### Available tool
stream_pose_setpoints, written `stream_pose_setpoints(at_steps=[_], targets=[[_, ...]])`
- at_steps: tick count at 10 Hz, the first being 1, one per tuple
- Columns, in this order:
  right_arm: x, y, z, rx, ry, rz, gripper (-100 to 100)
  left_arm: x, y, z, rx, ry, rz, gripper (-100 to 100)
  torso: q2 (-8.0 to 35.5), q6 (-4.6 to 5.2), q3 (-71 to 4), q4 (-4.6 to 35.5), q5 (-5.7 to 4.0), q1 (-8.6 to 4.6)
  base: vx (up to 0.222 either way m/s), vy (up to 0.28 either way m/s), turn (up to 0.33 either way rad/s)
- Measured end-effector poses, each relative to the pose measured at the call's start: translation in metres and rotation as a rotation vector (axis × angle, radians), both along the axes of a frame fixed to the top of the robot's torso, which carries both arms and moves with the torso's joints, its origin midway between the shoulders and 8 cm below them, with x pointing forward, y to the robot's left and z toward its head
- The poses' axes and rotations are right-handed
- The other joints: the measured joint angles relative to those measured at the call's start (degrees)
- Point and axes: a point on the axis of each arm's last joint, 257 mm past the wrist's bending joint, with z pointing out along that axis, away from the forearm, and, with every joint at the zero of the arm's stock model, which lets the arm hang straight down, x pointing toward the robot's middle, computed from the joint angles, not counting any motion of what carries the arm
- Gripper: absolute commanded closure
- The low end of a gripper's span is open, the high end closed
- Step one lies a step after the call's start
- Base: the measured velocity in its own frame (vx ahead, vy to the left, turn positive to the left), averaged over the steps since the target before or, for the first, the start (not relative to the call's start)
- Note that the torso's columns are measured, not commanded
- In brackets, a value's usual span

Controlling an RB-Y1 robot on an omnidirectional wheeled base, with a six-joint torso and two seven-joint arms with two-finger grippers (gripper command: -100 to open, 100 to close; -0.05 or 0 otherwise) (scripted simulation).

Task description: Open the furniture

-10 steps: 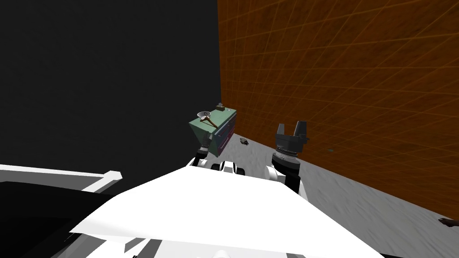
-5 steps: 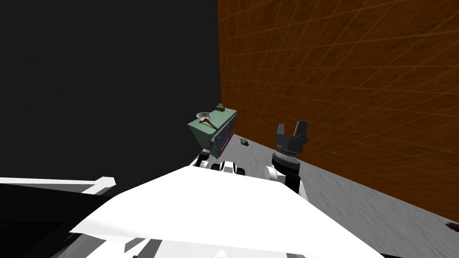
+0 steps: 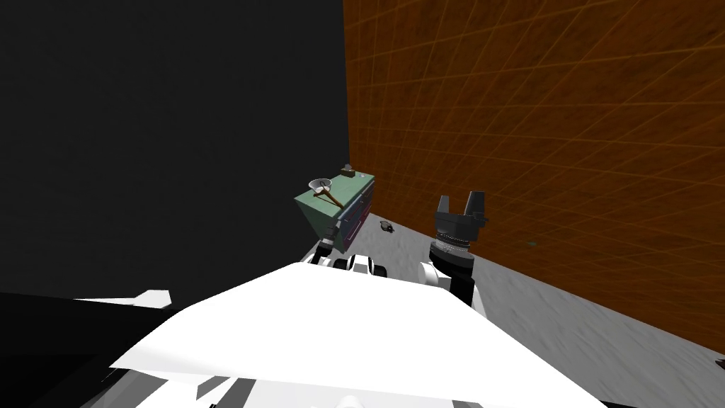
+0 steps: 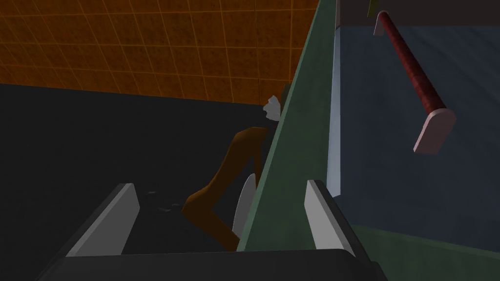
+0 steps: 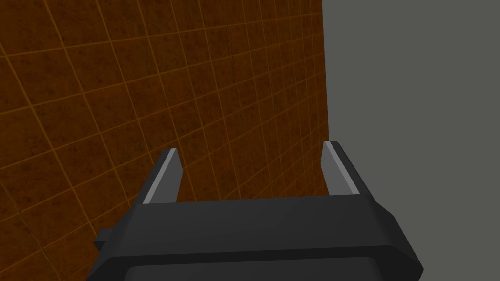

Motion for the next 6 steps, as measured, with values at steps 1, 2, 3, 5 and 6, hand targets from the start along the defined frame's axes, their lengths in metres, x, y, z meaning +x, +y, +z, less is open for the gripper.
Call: stream_pose_setpoints(at_steps=[1,2,3,5,6], targets=[[0.000,0.000,0.000,0.000,0.000,0.000,0,0.000,-0.002,-0.007,0.002,0.013,-0.007,-100,0.01,0.01,0.01,0.01,0.01,0.02,0.046,0.017,-0.003],[0.000,0.000,0.000,0.000,0.000,0.000,0,-0.002,-0.004,-0.016,0.003,0.029,-0.010,-100,0.01,0.00,0.01,0.01,0.00,-0.04,0.059,0.017,0.001],[0.000,0.000,0.000,0.000,0.000,0.000,0,-0.003,-0.007,-0.025,0.006,0.045,-0.017,-100,-0.05,0.01,-0.02,-0.01,-0.01,-0.04,0.062,0.018,-0.002],[0.000,0.000,0.000,0.000,0.000,0.000,0,-0.005,-0.013,-0.041,0.011,0.076,-0.027,-100,-0.16,0.01,-0.08,-0.04,0.01,0.00,0.079,0.022,-0.002],[0.000,0.000,0.000,0.000,0.000,0.000,0,-0.008,-0.017,-0.050,0.015,0.094,-0.036,-100,-0.15,0.00,-0.08,-0.04,0.01,0.03,0.060,0.017,-0.006]])
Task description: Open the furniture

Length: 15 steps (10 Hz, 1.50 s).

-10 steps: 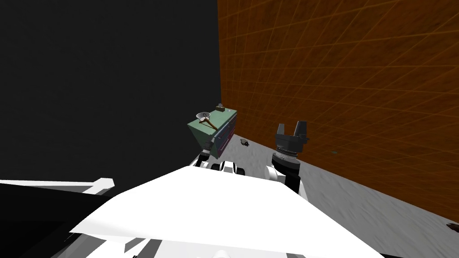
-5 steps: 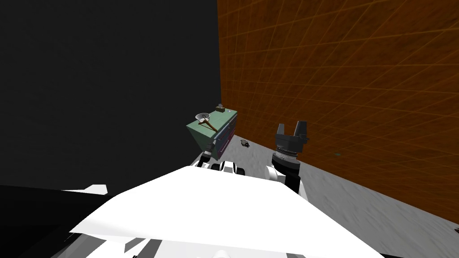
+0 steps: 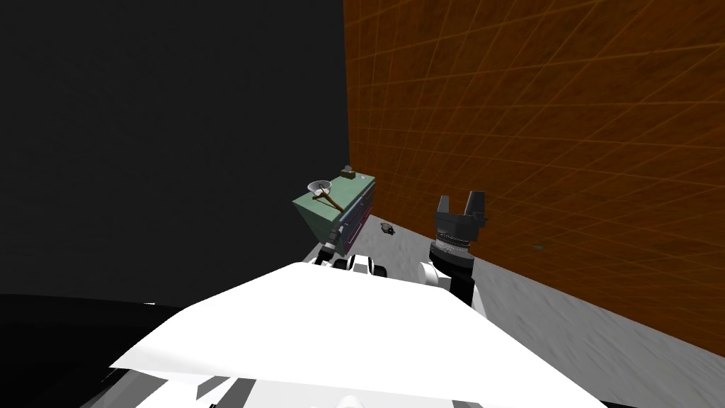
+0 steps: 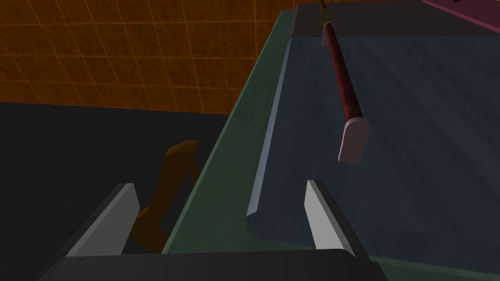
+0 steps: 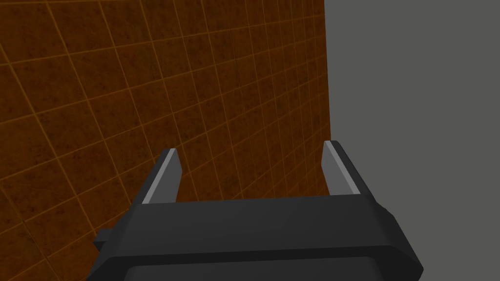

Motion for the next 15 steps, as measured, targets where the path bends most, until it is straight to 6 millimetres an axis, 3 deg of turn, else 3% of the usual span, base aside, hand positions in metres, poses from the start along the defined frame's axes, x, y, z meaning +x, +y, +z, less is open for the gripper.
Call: stream_pose_setpoints(at_steps=[15], targets=[[0.000,0.000,0.000,0.000,0.000,0.000,0,-0.032,-0.034,-0.086,0.035,0.186,-0.072,-100,0.16,0.01,0.10,0.05,-0.01,-0.04,0.032,0.008,0.004]])
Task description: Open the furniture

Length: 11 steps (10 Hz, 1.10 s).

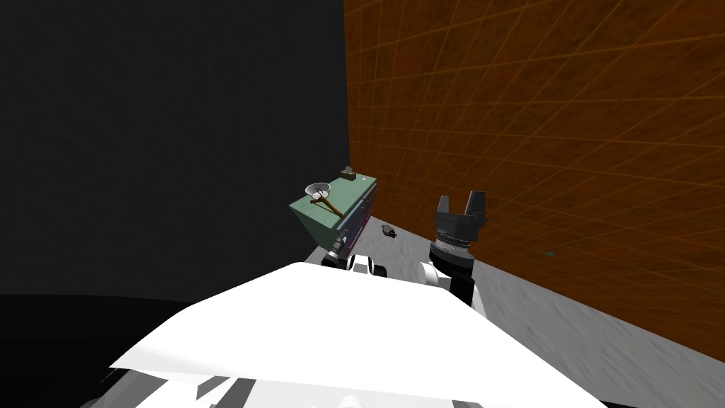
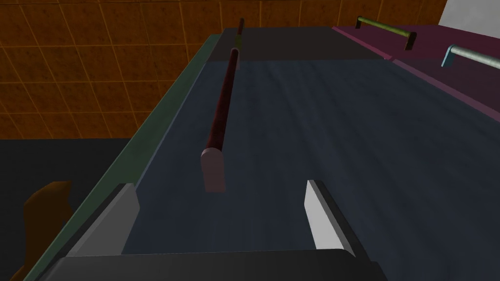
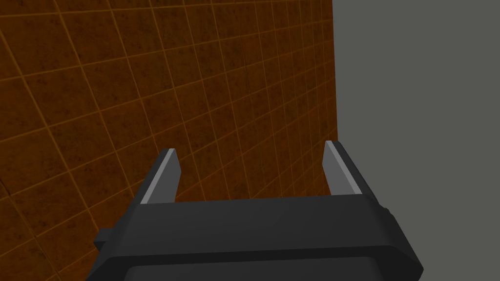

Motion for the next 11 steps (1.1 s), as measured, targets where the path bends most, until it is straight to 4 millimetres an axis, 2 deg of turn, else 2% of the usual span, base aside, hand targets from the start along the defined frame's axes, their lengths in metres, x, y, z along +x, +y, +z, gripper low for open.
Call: stream_pose_setpoints(at_steps=[2,4,5,7,8,11], targets=[[0.000,0.000,0.000,0.000,0.000,0.000,0,-0.003,-0.006,-0.003,-0.006,0.009,-0.005,-100,-0.06,0.00,-0.04,-0.02,-0.01,-0.02,0.003,-0.006,0.014],[0.000,0.000,0.000,0.000,0.000,0.000,0,0.014,-0.009,0.002,-0.007,0.008,-0.005,-100,-0.09,-0.01,-0.06,-0.03,-0.01,-0.03,0.005,-0.007,0.020],[0.000,0.000,0.000,0.000,0.000,0.000,0,0.015,-0.009,0.002,-0.006,0.009,-0.005,100,-0.05,-0.01,-0.03,-0.02,0.00,0.00,-0.005,0.008,-0.022],[0.000,0.000,0.000,0.000,0.000,0.000,0,0.001,-0.006,-0.002,-0.005,0.011,-0.005,100,-0.02,0.00,-0.01,0.00,0.01,0.02,-0.003,0.005,-0.014],[0.000,0.000,0.000,0.000,0.000,0.000,0,0.001,-0.006,-0.002,-0.006,0.010,-0.005,-100,-0.06,0.00,-0.03,-0.01,0.00,-0.02,-0.005,0.016,-0.032],[0.000,0.000,0.000,0.000,0.000,0.000,0,0.016,0.001,0.002,0.023,0.001,-0.024,-100,-0.06,0.00,-0.04,-0.02,0.01,0.04,-0.013,0.033,-0.028]])
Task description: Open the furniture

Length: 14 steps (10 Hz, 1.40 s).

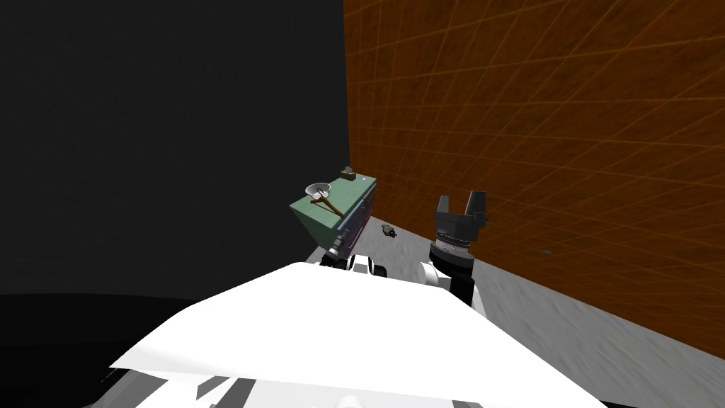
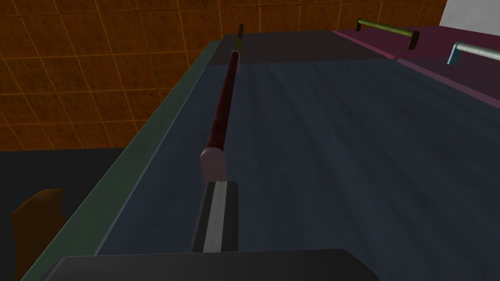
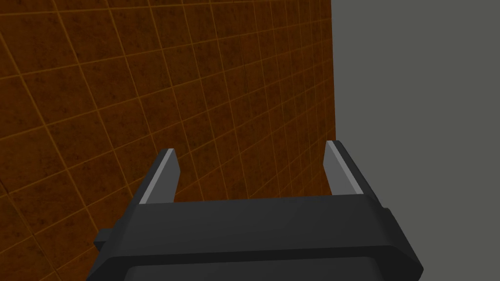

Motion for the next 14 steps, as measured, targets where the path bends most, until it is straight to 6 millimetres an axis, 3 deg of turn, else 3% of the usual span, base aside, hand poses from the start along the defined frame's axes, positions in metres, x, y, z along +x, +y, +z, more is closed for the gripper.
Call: stream_pose_setpoints(at_steps=[6,9,14], targets=[[0.000,0.000,0.000,0.000,0.000,0.000,0,0.023,-0.011,0.003,0.008,0.025,-0.031,-100,-0.39,-0.03,-0.09,0.20,-0.12,0.16,-0.021,0.027,-0.032],[0.000,0.000,0.000,0.000,0.000,0.000,0,0.033,-0.027,0.006,-0.011,0.034,-0.032,-100,-0.44,0.13,-0.18,-0.05,0.03,-0.10,-0.021,0.012,-0.042],[0.000,0.000,0.000,0.000,0.000,0.000,0,0.040,0.008,0.001,-0.008,0.041,0.004,-100,-0.67,0.25,-0.19,-0.14,0.15,0.06,-0.023,-0.046,-0.084]])
